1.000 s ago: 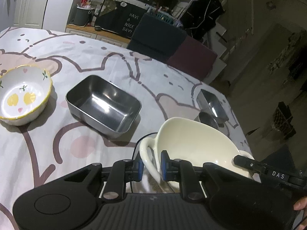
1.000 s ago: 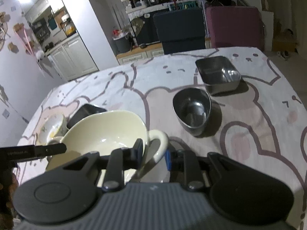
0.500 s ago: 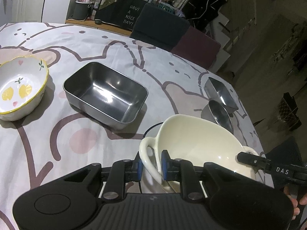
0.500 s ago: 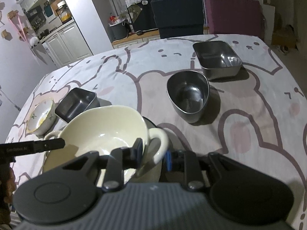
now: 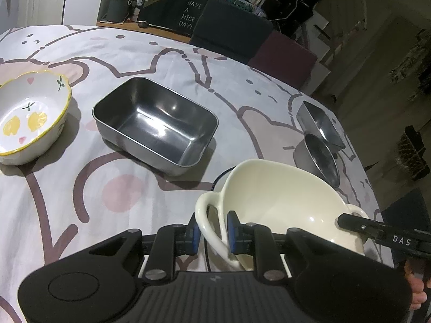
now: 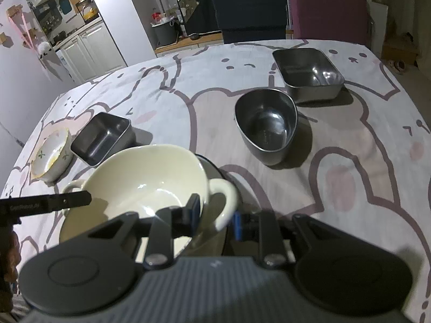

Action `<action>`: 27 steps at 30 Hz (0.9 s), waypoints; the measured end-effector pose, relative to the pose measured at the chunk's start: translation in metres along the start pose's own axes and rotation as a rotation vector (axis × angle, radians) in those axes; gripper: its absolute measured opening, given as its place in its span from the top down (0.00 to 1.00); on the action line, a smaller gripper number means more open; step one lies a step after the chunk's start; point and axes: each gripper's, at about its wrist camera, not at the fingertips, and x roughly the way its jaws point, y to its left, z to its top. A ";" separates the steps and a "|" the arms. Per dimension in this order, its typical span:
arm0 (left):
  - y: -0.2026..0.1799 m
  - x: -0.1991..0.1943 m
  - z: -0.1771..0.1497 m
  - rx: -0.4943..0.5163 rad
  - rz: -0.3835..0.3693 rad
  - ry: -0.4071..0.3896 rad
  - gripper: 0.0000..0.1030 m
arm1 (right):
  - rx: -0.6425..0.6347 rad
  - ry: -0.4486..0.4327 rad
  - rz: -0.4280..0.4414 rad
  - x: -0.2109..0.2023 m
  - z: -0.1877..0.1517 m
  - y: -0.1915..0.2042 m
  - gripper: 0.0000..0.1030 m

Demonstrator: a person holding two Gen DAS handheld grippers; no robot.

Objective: Organize plates and bowls
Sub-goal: 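Lower the cream bowl with both grippers beside the steel tray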

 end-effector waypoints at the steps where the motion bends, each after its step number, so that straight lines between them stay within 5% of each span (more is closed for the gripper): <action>1: 0.000 0.000 0.000 0.002 0.002 0.001 0.79 | -0.002 0.002 0.000 0.001 0.000 0.000 0.71; 27: 0.002 0.007 0.000 0.038 0.031 0.011 0.77 | -0.033 0.027 -0.011 0.010 0.004 0.002 0.70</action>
